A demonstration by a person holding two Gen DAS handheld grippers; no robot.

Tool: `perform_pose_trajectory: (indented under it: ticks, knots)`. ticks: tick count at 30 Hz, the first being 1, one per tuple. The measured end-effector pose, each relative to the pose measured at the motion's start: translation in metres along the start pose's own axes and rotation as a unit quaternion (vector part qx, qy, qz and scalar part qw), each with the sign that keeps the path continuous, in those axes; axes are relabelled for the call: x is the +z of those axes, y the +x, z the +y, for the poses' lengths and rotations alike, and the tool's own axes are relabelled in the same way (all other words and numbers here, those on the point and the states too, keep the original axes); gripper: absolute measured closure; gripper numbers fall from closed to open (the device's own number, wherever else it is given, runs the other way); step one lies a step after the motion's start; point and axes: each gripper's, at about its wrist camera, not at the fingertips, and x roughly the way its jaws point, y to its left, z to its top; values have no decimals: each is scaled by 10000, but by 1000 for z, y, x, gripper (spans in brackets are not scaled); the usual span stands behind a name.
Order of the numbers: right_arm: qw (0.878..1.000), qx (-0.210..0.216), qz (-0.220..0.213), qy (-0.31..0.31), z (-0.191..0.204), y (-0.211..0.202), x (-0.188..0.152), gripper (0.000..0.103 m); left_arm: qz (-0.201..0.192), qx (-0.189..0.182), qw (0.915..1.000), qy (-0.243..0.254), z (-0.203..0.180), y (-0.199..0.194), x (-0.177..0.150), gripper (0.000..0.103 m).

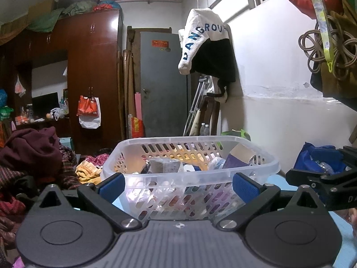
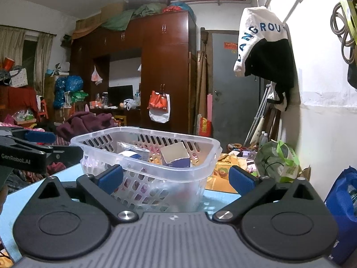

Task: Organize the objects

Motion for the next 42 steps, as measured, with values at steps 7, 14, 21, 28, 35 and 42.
perform_pose_trajectory:
  ticks: [7,14,21,28,35,42]
  knots:
    - [10000,-4,-62,16,-2,-2,1,0,26,11,10000,5,-1,2,0,0]
    - [10000,1,-59,37,-3,-2,-1,0,80,5,10000,-10,-2,5,-1,0]
    - [10000,9,-65,9,-4,-3,-2,0,72,18,10000,-8,-3,4,-2,0]
    - [10000,17,-56,-8,-5,-2,-3,0,111,20,9999,15,-5,4,-2,0]
    - [10000,54,-80,1,-5,-2,-3,0,138,26,9999,-4,-5,5,-3,0]
    - [10000,46,-84,0,-6,-2,-3,0,155,22,9999,-26,-6,6,-4,0]
